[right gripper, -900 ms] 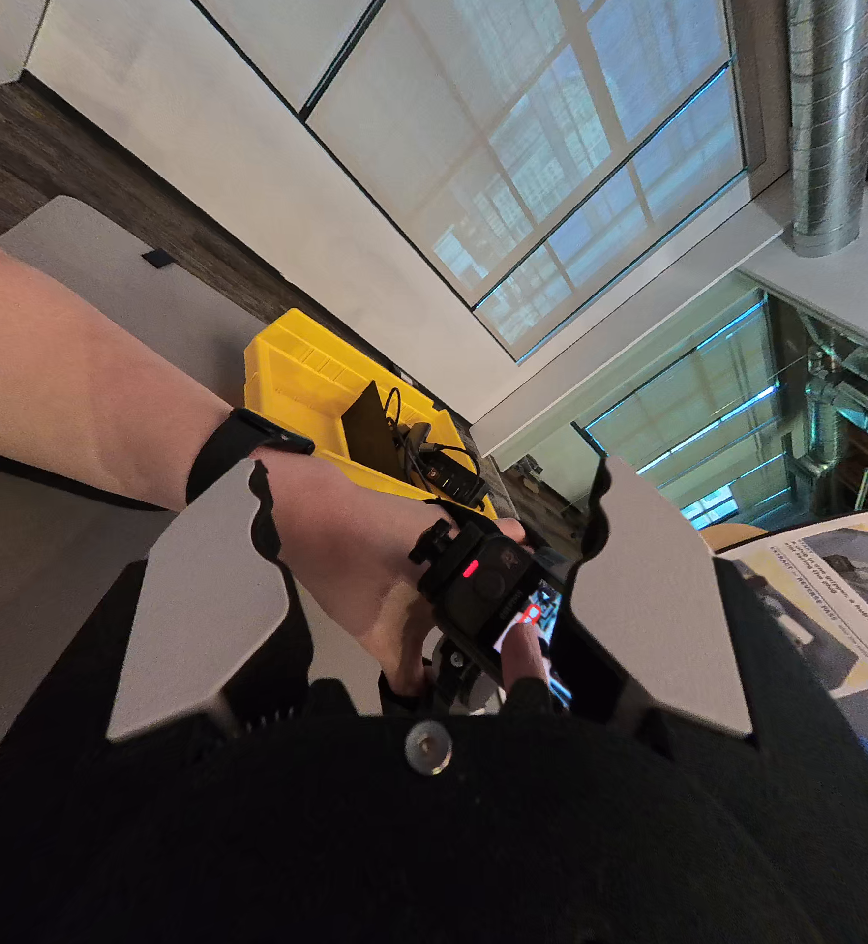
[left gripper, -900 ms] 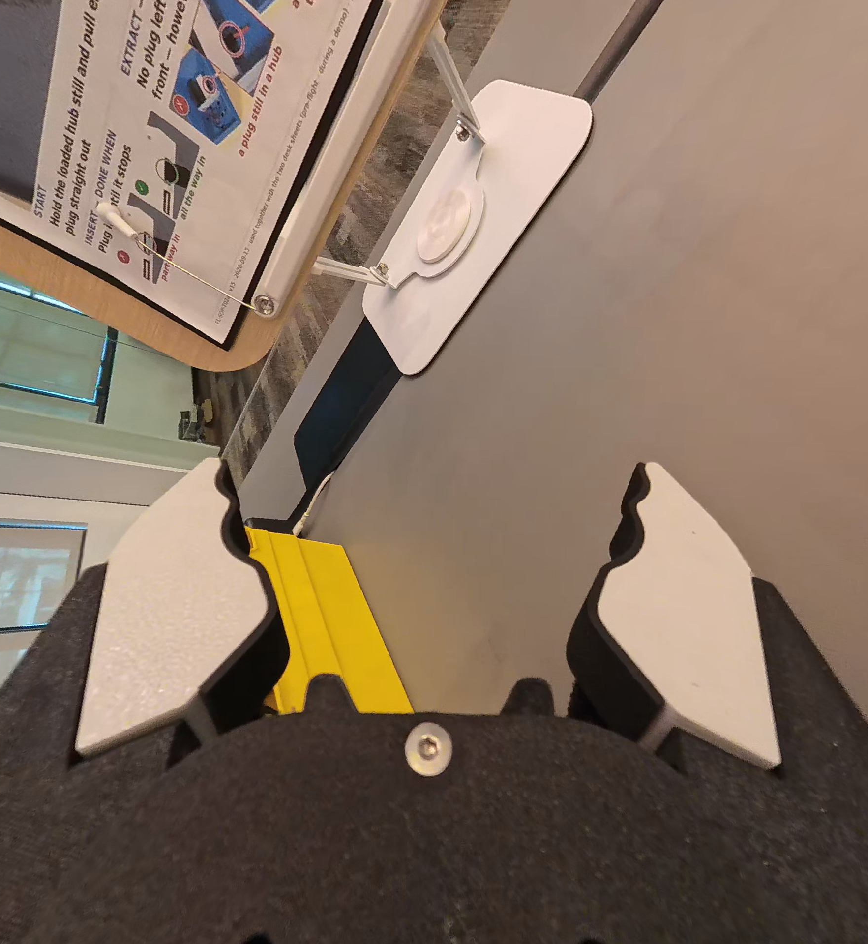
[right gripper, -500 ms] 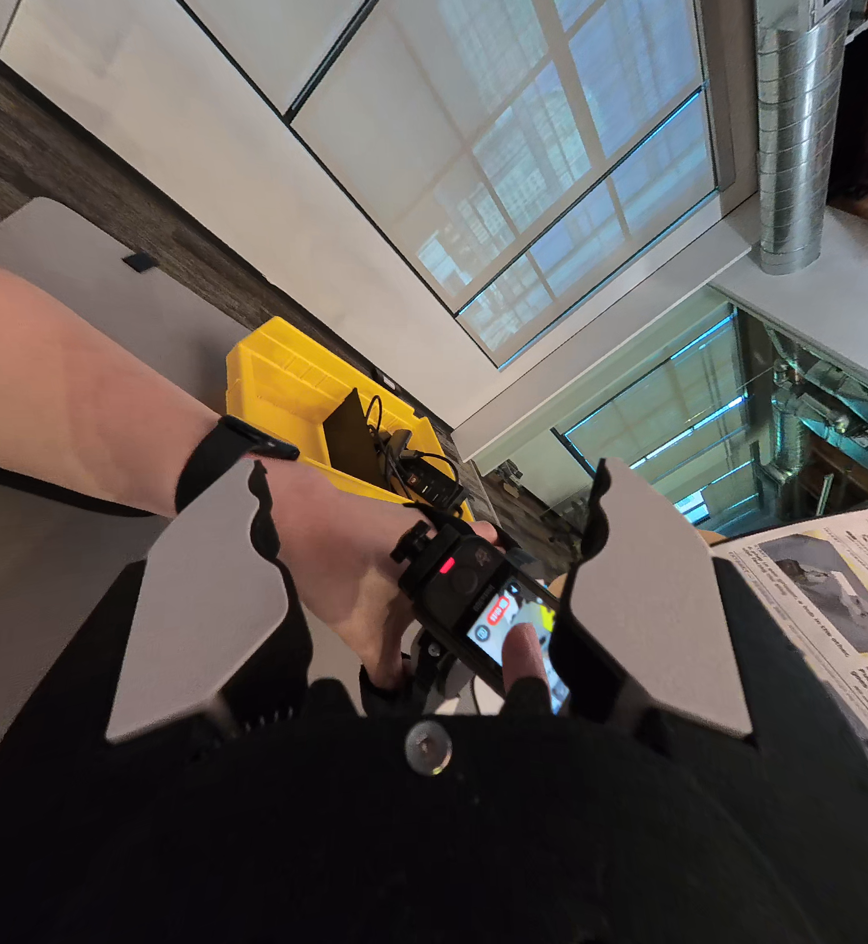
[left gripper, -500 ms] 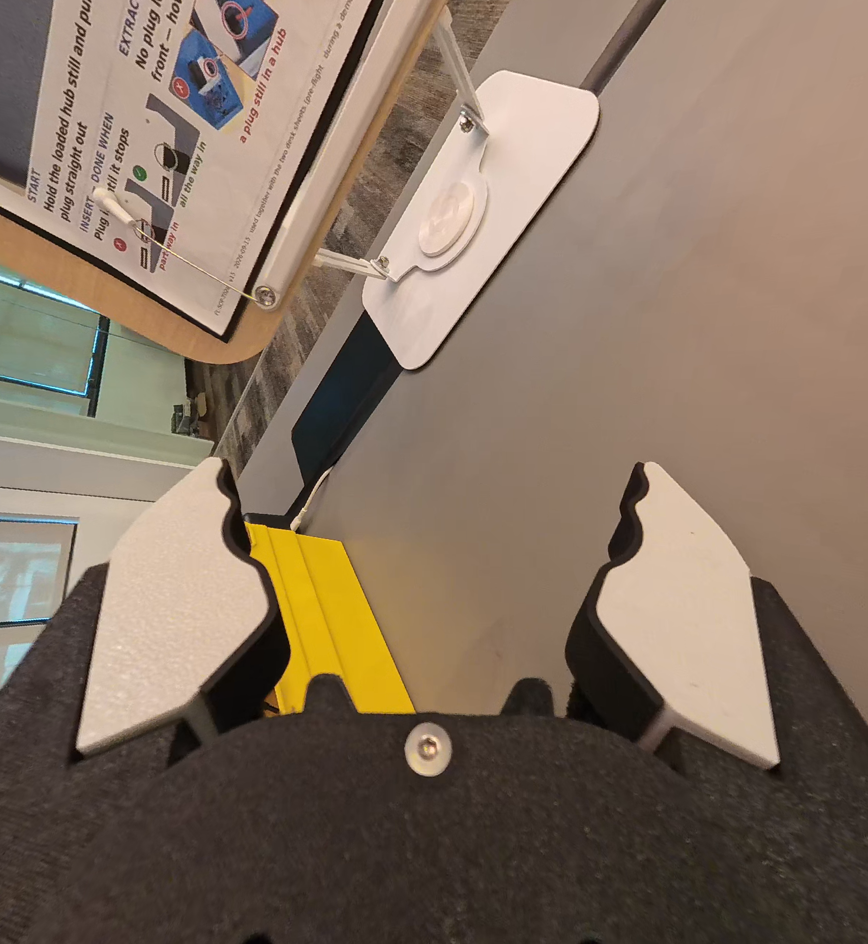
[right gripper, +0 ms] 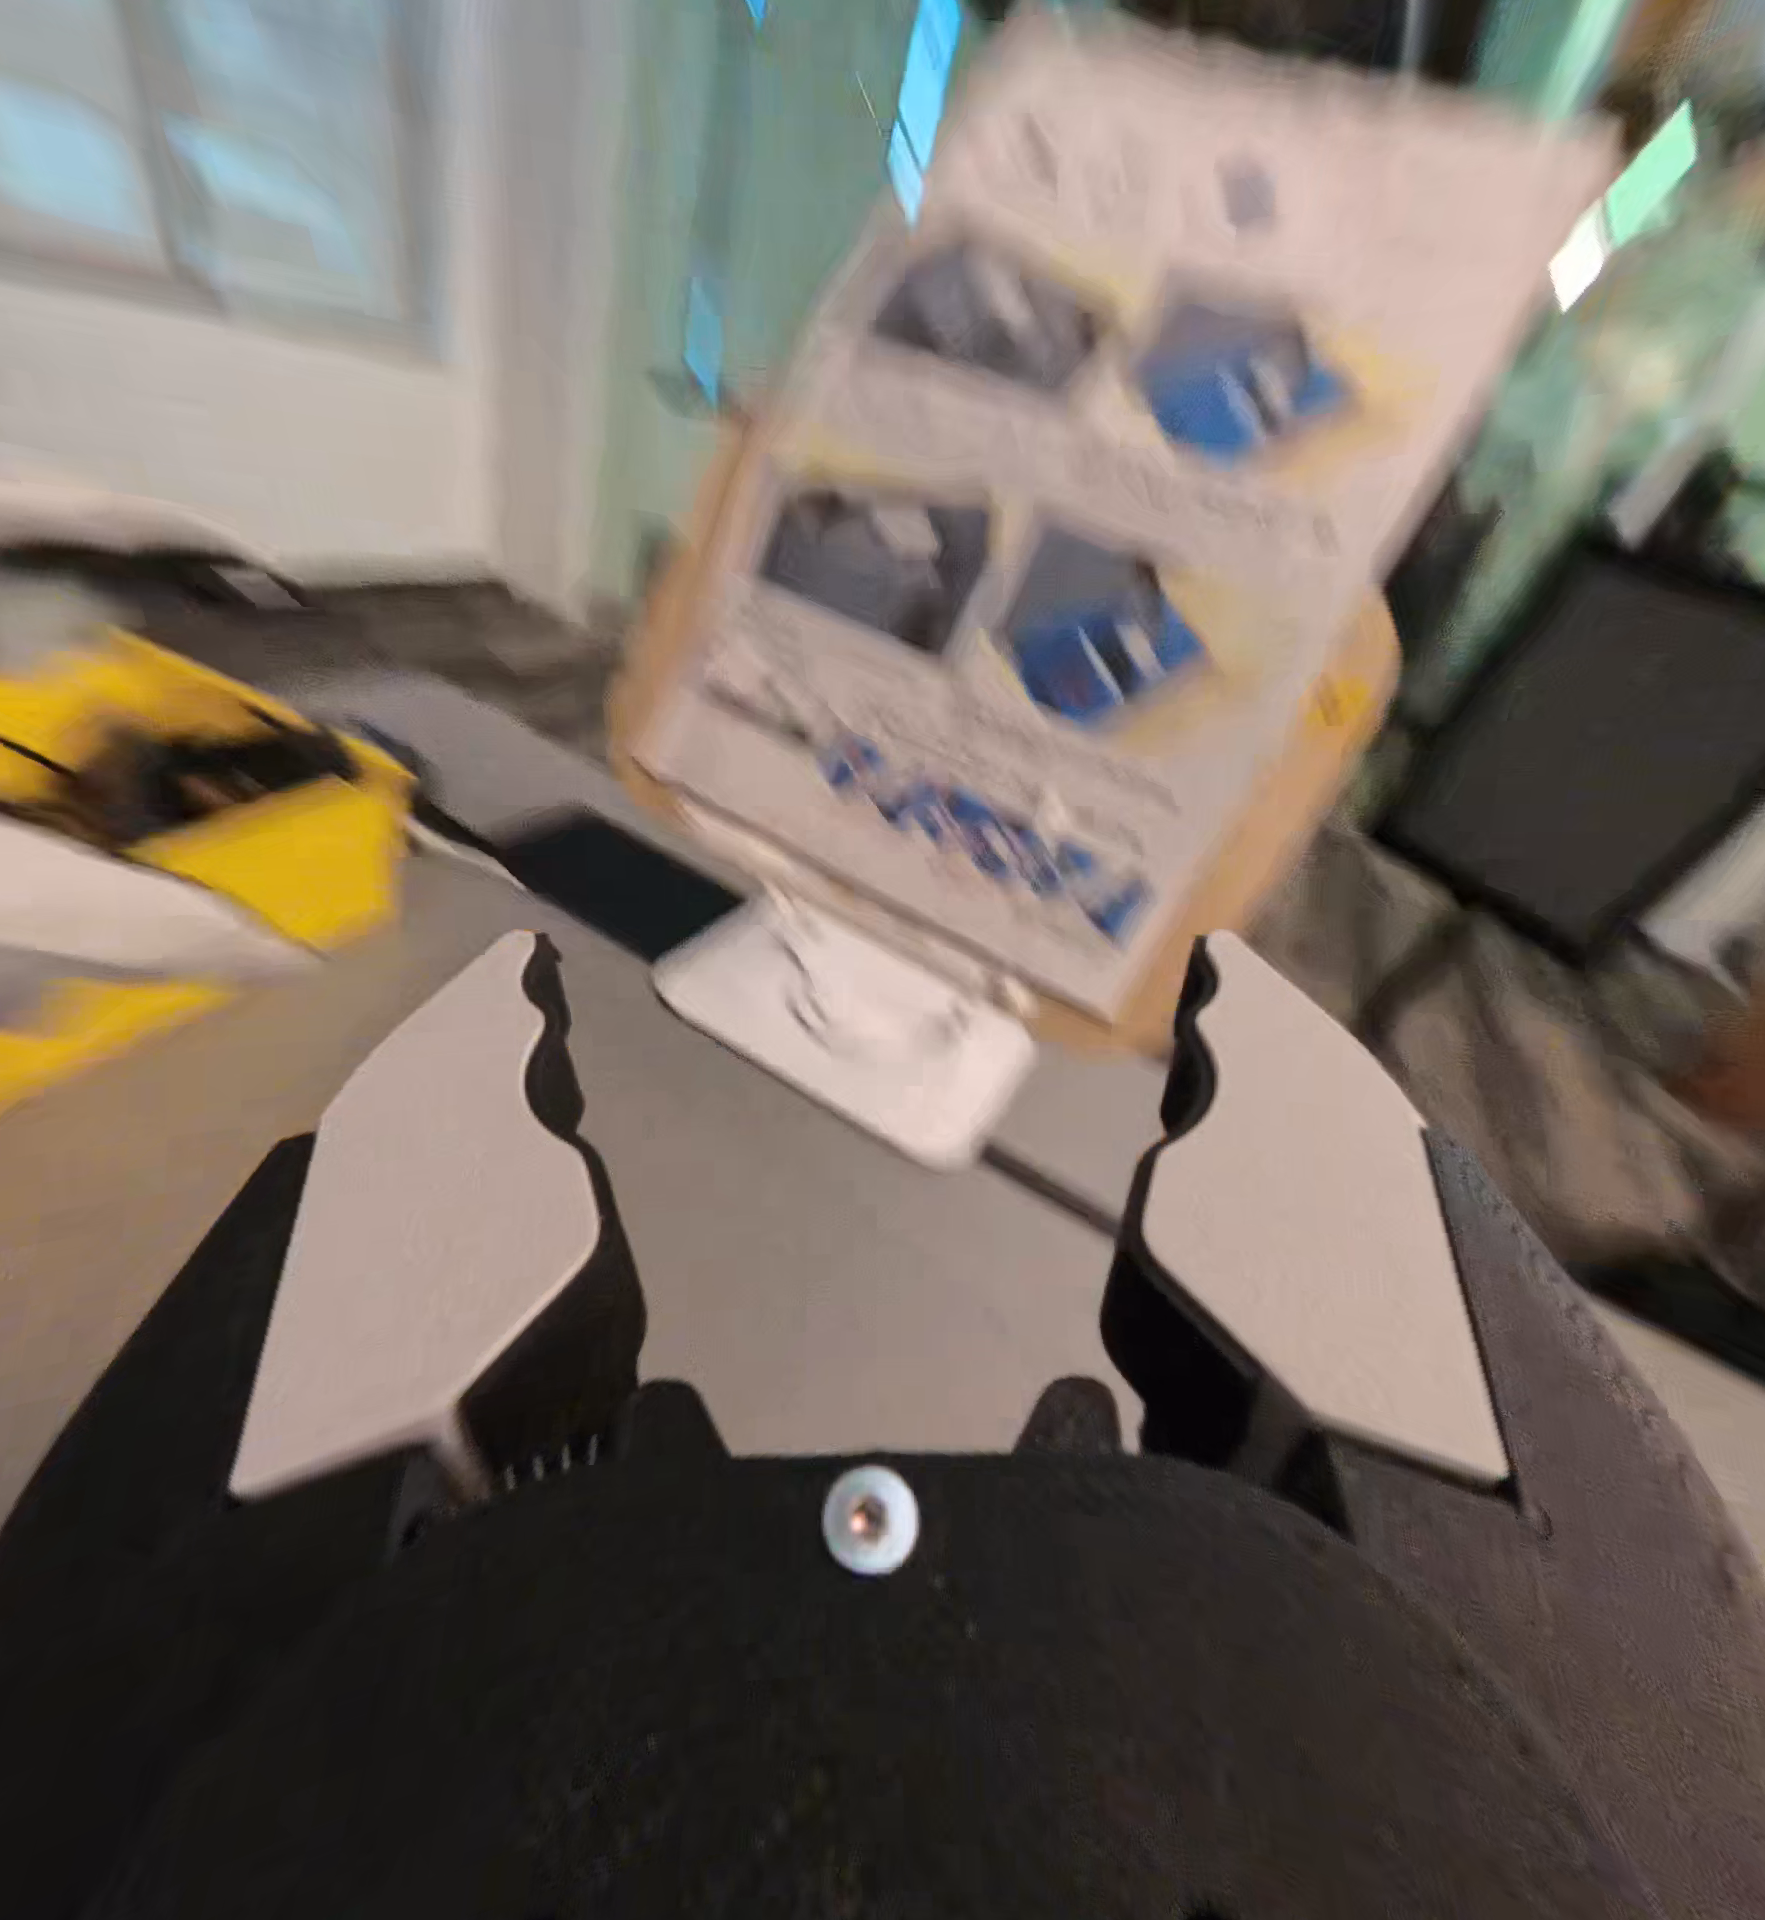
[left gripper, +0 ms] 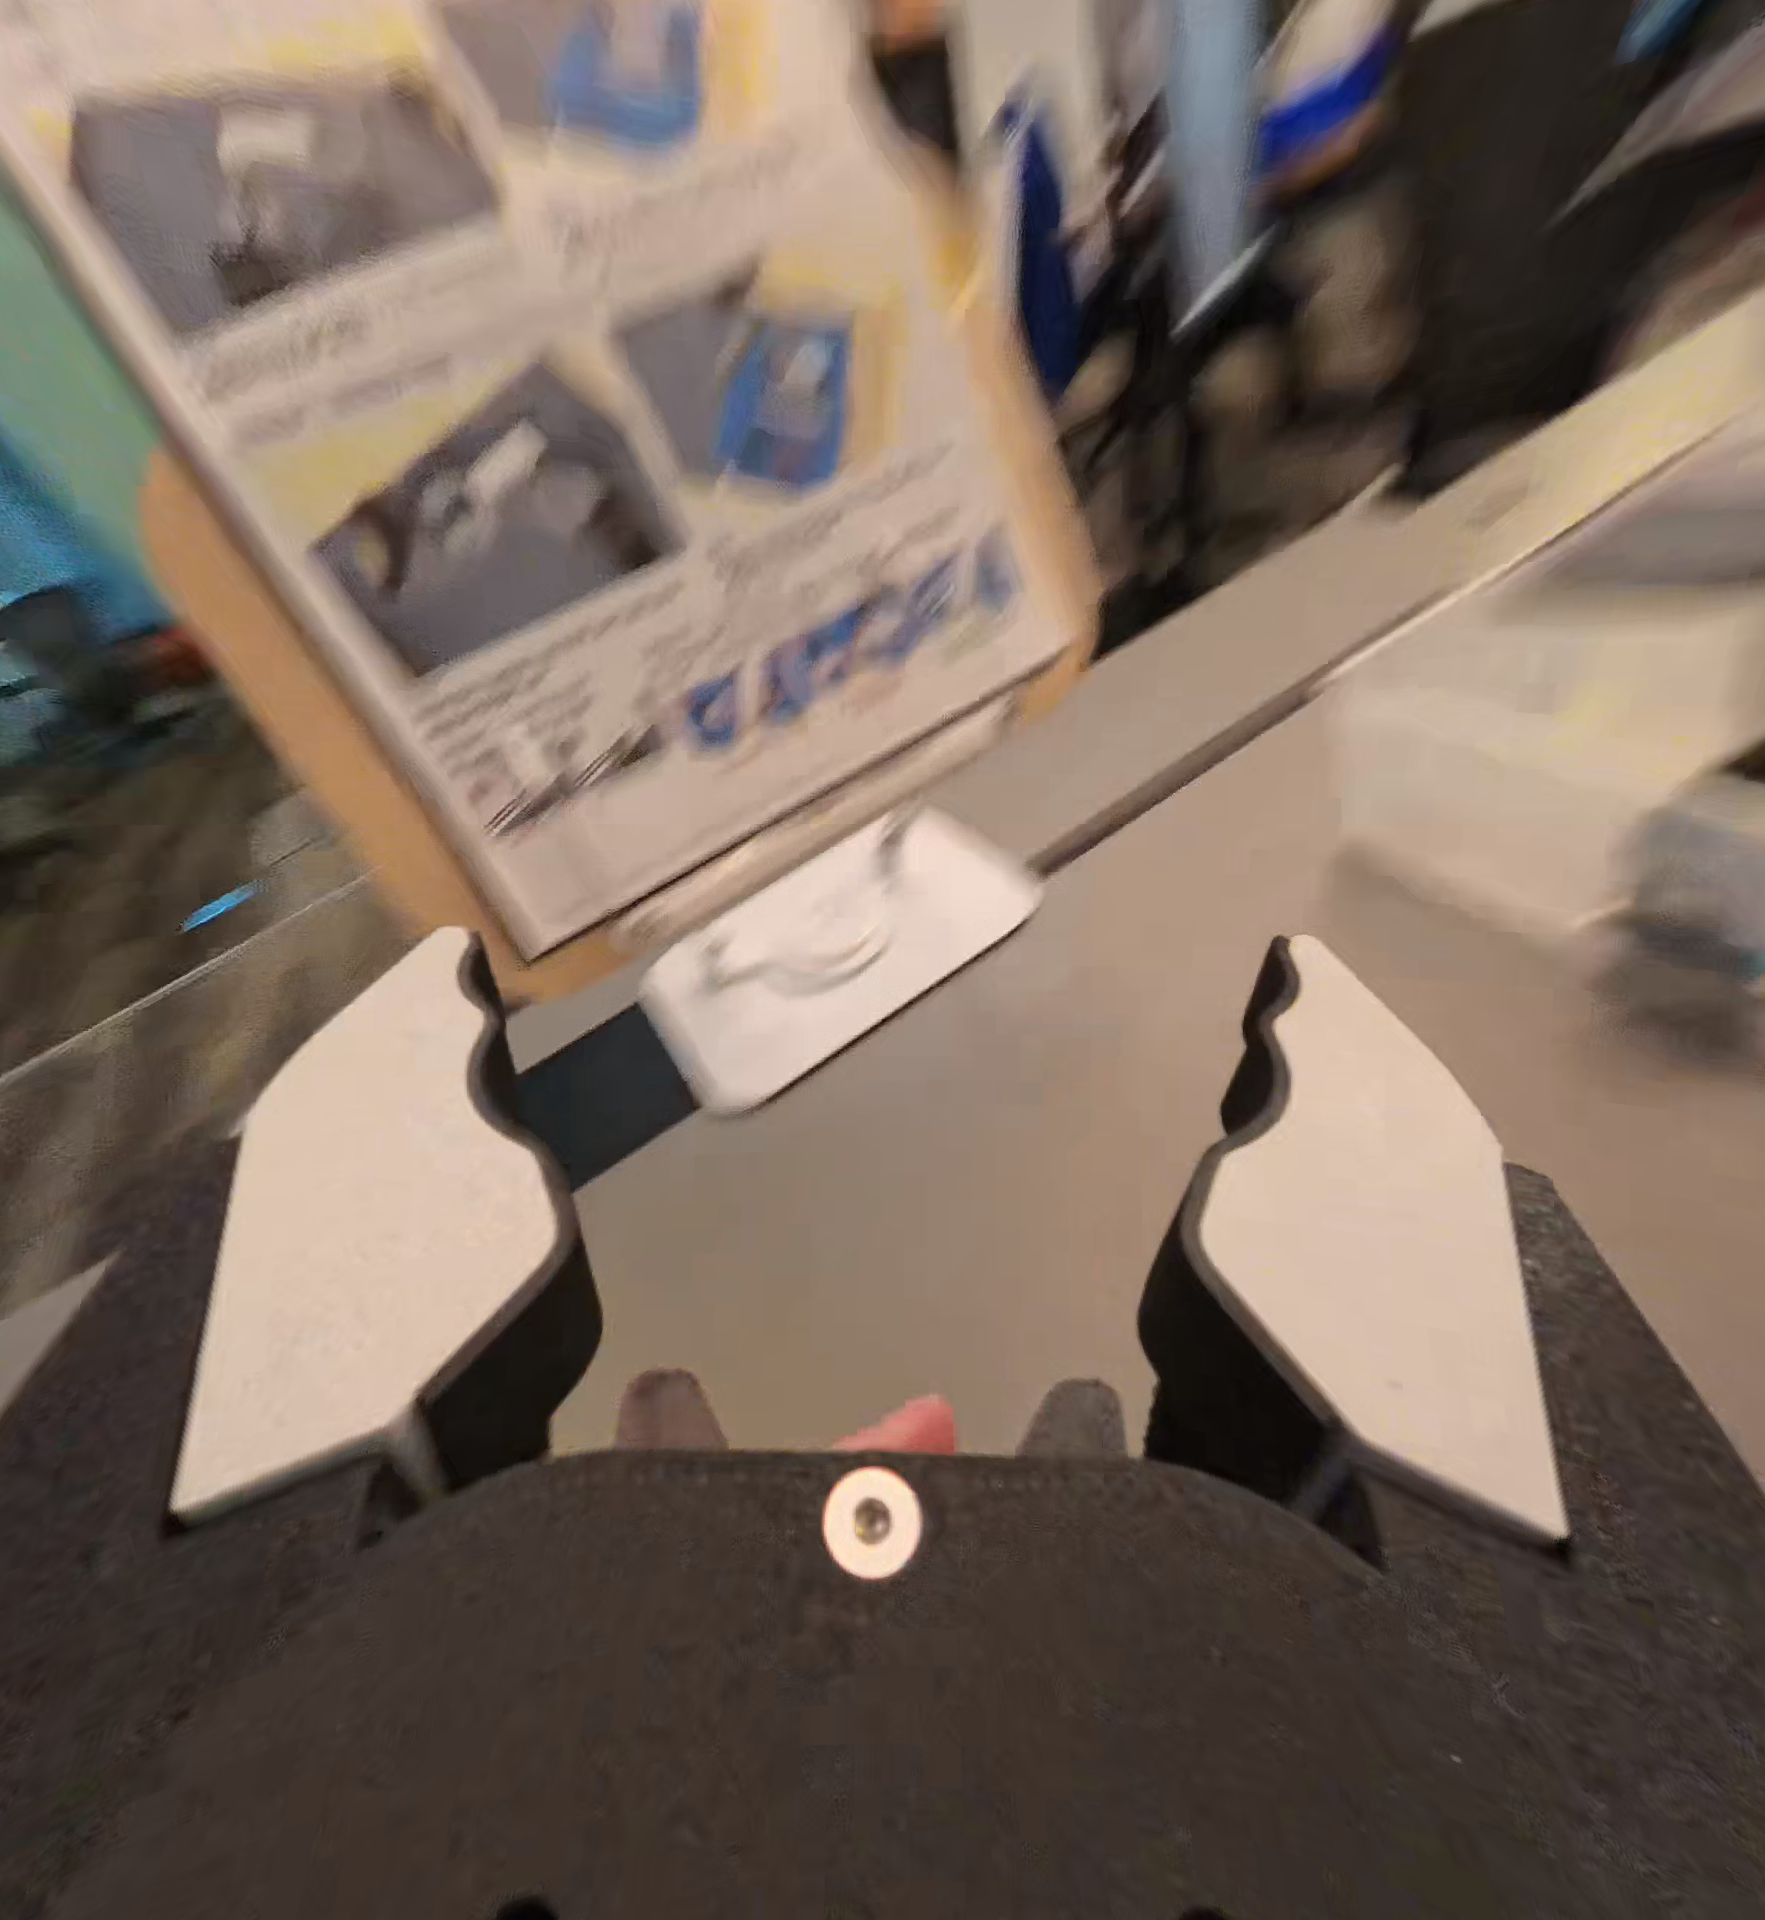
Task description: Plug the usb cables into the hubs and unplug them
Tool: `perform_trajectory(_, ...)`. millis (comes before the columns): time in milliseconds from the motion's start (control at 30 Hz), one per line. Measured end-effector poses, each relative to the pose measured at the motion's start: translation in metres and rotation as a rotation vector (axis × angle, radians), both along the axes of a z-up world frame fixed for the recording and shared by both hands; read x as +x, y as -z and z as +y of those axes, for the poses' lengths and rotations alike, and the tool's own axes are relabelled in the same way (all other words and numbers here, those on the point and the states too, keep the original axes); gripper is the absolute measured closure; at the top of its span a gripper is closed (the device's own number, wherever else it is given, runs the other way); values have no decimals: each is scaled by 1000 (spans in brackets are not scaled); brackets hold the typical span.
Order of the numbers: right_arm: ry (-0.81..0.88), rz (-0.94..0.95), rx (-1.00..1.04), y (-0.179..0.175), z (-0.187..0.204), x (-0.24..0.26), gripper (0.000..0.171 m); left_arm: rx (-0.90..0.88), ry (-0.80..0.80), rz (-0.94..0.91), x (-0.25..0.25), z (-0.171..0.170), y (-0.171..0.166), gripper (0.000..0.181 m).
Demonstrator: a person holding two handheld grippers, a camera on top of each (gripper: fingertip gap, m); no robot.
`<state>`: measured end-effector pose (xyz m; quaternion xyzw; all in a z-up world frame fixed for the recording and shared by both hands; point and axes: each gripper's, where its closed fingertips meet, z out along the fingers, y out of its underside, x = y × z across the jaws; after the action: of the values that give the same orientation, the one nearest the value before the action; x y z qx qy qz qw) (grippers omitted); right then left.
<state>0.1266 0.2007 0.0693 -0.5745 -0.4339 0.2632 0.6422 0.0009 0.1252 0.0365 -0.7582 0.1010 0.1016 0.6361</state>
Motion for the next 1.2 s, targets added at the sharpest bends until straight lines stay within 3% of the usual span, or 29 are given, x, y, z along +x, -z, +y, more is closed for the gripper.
perform_trajectory(100, 126, -139, -71, 32, 31, 6, 65, 208, 251, -86, 48, -25, -45, 48)
perform_trajectory(167, 214, -266, -91, 56, 43, 8, 66, 320, 403, -60, 86, -48, -65, 45)
perform_trajectory(267, 409, -543, 63, 87, 59, 15, 64, 460, 569, 90, 148, -81, -72, 47)
perform_trajectory(333, 455, -643, 161, 98, 56, 8, 64, 422, 550, 262, 175, -86, -54, 62)
perform_trajectory(433, 450, -739, 255, 111, 38, -8, 64, 423, 577, 356, 203, -89, -38, 52)
perform_trajectory(767, 355, -881, 304, 145, 4, -32, 64, 335, 638, 368, 217, -83, -13, 53)
perform_trajectory(1200, 298, -899, 314, 152, -8, -40, 64, 274, 630, 412, 219, -72, 6, 54)
